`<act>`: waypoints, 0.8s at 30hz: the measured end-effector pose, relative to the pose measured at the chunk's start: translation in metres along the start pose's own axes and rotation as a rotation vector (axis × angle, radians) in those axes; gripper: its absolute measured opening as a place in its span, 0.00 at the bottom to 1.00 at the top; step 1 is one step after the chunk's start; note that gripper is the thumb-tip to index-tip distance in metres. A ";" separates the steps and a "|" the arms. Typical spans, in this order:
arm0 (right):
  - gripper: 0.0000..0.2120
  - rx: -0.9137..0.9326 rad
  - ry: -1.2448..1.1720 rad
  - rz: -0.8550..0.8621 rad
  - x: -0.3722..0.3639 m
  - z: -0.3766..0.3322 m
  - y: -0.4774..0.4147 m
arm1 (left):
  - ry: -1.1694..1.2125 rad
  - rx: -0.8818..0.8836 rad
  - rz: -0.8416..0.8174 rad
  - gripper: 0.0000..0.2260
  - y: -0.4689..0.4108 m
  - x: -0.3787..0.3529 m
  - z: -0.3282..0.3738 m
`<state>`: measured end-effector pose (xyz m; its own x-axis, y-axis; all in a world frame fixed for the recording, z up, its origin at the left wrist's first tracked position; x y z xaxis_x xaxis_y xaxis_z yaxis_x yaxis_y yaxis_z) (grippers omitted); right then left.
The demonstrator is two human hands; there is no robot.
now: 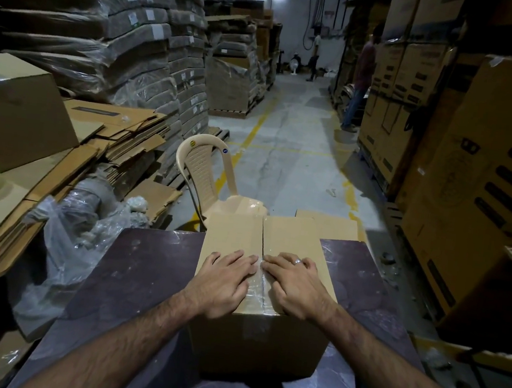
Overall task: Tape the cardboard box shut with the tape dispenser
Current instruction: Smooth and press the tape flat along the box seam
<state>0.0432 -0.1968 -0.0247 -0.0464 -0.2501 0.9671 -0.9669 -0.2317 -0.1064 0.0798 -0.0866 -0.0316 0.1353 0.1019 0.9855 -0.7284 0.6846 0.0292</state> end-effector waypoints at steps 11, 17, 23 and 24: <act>0.21 -0.018 -0.056 0.056 0.009 0.000 0.003 | 0.044 0.020 0.081 0.20 0.000 0.007 -0.002; 0.22 0.008 -0.055 0.048 0.011 -0.005 0.004 | 0.037 0.005 0.088 0.20 0.002 0.007 -0.001; 0.22 0.013 -0.041 0.057 0.014 -0.007 0.006 | 0.063 0.001 0.078 0.20 0.006 0.010 0.003; 0.22 0.016 -0.051 0.066 0.013 -0.007 0.008 | 0.071 0.004 0.088 0.20 0.007 0.011 0.003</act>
<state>0.0336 -0.1955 -0.0114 -0.0965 -0.3126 0.9450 -0.9581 -0.2280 -0.1732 0.0739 -0.0827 -0.0199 0.1181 0.2128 0.9699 -0.7423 0.6677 -0.0561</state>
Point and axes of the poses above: each hand's wrist, its own y-axis away from the middle knuckle, its own x-axis out of the back of the hand, z = x × y, the point moved 9 cm from there along -y, towards the middle knuckle, and after that the axes turned 7 degrees about x, right-handed, at the moved point
